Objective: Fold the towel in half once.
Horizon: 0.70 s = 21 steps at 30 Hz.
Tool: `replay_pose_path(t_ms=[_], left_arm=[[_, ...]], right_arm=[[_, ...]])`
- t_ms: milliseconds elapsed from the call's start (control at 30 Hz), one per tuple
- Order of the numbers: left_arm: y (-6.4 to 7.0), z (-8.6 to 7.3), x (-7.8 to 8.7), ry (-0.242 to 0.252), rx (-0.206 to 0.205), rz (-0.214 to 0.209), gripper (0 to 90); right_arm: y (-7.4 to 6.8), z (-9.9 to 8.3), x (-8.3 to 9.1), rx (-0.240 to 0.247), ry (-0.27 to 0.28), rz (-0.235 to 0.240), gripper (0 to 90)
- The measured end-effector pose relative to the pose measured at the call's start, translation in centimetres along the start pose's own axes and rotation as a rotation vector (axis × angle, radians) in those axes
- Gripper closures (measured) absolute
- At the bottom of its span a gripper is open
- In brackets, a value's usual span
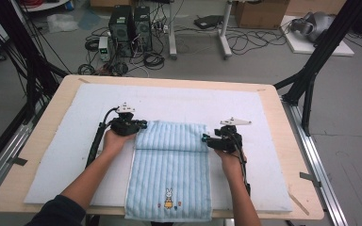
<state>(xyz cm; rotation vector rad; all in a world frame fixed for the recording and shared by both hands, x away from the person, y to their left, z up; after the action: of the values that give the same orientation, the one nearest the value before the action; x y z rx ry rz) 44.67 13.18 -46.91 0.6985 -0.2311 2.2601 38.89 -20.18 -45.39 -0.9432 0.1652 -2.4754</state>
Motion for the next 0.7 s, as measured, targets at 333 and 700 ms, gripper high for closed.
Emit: replay_pose_path(t_ms=[333, 700], left_arm=[[-0.5, 0.4, 0.8, 0.052, 0.061, -0.017, 85.1], [-0.3, 1.7, 2.6, 0.149, 0.053, -0.031, 87.0]], right_arm=[[-0.3, 2.6, -5.6, 0.058, -0.147, -0.108, 51.2], [-1.1, 3.8, -5.1, 0.161, -0.089, -0.102, 83.9]])
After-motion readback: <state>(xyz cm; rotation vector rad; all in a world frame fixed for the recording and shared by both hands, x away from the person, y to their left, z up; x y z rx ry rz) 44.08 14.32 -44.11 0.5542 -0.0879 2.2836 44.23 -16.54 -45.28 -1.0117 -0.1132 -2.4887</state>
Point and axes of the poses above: each handheld gripper's, and its own axes: x roughly backward along the jaws, z roughly out of its top, y roughly to its right, the point moved 4 cm from there along -x, roughly forward along the jaws, and after that the axes turned 8 degrees about -x, right-handed, at the moved point
